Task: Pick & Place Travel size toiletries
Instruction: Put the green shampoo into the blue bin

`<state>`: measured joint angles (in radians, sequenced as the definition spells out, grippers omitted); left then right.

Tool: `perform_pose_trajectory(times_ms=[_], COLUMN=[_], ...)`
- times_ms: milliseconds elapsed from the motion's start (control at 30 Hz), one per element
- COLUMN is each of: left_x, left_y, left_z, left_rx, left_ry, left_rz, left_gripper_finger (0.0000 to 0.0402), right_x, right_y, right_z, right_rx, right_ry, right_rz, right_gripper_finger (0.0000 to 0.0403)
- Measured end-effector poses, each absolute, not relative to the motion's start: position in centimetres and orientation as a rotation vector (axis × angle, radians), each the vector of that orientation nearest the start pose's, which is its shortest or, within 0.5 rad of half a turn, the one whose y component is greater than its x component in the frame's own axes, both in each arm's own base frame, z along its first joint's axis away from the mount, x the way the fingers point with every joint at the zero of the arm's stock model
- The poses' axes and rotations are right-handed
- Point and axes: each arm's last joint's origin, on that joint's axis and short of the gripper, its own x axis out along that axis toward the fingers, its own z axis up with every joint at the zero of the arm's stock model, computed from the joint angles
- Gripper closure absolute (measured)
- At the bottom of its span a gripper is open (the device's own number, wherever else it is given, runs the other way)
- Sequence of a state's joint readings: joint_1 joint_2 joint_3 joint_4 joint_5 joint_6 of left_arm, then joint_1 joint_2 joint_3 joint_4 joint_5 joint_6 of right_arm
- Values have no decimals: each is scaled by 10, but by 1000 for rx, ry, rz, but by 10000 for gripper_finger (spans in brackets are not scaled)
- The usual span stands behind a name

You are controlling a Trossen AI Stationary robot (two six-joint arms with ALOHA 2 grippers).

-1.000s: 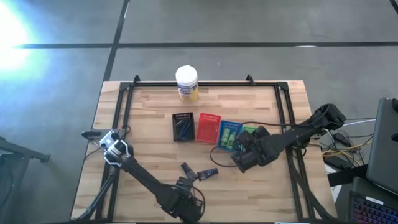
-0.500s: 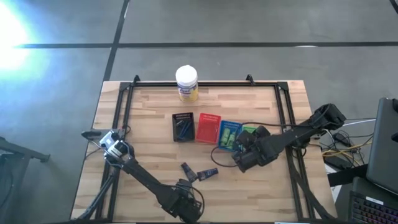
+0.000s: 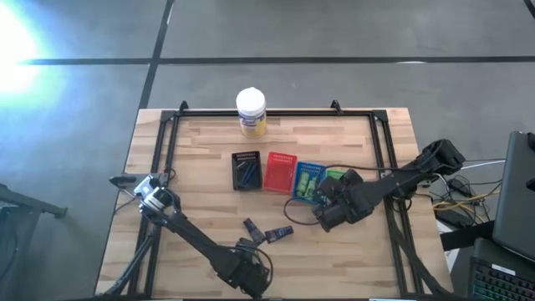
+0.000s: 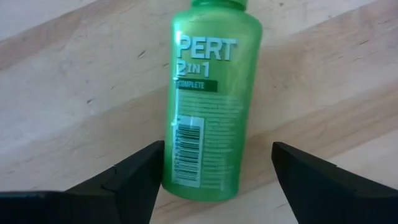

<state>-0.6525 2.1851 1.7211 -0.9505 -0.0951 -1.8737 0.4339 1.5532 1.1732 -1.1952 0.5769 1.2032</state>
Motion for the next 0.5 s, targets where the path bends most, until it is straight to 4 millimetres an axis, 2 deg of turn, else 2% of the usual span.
perform_pose_trajectory(times_ms=[267,500], left_x=[345,344], left_y=[-258,-257], left_z=[162,160], left_rx=[-961,-820], left_ry=[1236,1276], left_rz=[773,671], left_gripper_finger=[119,171], right_x=[256,274], right_y=[103,114], right_z=[240,243], right_rx=[365,487], right_ry=[1034,1049], right_rz=[-761,-485], right_gripper_finger=[71,96])
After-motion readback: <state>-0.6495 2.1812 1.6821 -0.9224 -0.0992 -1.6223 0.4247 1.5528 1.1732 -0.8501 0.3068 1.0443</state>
